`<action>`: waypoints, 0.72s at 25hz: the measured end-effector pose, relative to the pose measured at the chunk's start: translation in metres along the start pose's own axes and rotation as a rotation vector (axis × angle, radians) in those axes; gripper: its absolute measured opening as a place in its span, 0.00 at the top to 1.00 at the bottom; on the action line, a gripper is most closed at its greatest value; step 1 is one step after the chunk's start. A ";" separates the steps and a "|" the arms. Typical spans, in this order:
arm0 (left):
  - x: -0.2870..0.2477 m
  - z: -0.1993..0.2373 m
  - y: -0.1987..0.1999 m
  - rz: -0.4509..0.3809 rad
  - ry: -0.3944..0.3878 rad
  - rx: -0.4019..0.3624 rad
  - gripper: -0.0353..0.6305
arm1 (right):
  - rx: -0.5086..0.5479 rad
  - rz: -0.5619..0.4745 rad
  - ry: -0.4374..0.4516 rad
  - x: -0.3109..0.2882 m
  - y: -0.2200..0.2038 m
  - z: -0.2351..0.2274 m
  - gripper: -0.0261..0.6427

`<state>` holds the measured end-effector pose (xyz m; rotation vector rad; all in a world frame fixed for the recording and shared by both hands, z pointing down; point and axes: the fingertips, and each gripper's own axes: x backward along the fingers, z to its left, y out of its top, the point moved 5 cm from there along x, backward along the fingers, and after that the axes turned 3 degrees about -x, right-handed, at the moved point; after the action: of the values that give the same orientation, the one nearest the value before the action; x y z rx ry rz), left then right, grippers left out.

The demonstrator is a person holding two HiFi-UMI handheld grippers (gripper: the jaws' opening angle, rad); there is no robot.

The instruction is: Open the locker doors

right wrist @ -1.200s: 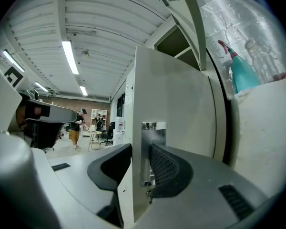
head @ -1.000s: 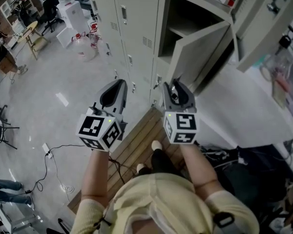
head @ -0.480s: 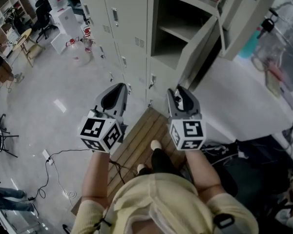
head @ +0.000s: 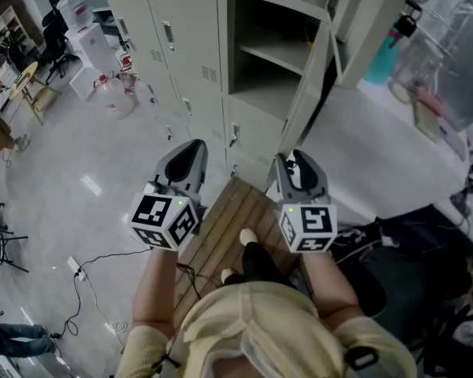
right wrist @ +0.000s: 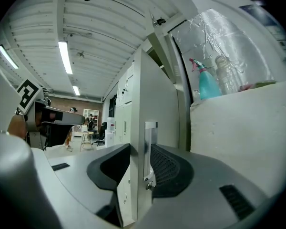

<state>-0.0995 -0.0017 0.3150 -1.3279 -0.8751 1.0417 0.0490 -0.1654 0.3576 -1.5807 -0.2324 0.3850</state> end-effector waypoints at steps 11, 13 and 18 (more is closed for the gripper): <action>-0.009 -0.017 0.001 0.007 -0.064 -0.012 0.94 | -0.015 -0.006 -0.110 0.024 -0.002 -0.023 0.78; -0.010 -0.020 -0.001 0.011 -0.075 -0.014 0.94 | -0.012 -0.004 -0.130 0.028 -0.005 -0.027 0.79; -0.013 -0.025 -0.002 0.021 -0.093 -0.017 0.94 | -0.023 0.002 -0.149 0.037 -0.006 -0.030 0.79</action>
<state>-0.0800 -0.0220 0.3164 -1.3140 -0.9435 1.1219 0.0948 -0.1786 0.3606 -1.5765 -0.3507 0.5035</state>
